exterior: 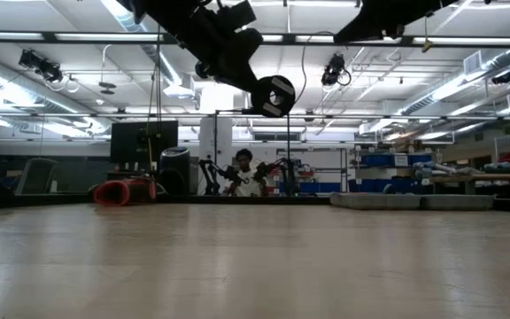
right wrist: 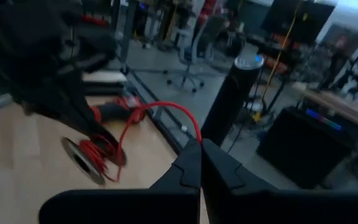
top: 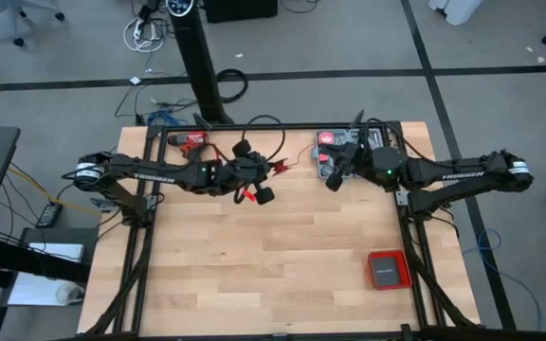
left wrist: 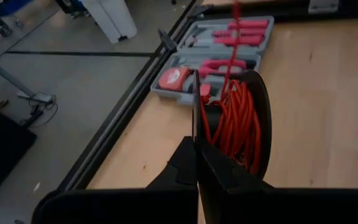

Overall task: Coil cords
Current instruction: Coil the red wire on the black spool

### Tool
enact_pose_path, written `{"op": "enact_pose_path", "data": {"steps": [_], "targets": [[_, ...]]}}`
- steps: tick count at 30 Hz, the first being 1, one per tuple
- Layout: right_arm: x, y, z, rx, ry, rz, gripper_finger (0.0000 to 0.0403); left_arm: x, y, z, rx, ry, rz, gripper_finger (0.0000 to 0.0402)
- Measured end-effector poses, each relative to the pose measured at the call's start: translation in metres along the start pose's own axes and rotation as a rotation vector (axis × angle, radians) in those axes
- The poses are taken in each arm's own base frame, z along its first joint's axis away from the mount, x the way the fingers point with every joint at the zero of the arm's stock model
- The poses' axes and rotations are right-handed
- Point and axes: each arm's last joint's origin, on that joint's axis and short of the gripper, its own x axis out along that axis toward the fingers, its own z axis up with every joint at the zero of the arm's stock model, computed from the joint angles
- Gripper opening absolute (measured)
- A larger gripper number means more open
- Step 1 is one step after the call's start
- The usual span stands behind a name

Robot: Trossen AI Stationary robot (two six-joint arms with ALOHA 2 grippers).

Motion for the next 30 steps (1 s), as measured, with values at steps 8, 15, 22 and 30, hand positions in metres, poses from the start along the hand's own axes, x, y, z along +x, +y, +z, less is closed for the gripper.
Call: {"op": "enact_pose_path", "data": {"steps": [8, 15, 22, 30], "targets": [[0.012, 0.019, 0.008, -0.038, -0.105, -0.016, 0.0, 0.01, 0.001, -0.005, 0.001, 0.021, -0.006, 0.0001], [0.026, 0.029, 0.027, -0.069, -0.125, 0.007, 0.0, 0.019, -0.001, -0.009, -0.043, 0.034, -0.001, 0.0001], [0.045, 0.047, 0.04, -0.092, -0.131, 0.063, 0.0, 0.023, 0.004, -0.009, -0.127, 0.033, 0.019, 0.0001], [0.06, 0.073, 0.036, -0.126, -0.1, 0.115, 0.0, 0.026, 0.009, 0.002, -0.279, -0.074, 0.024, 0.0001]]}}
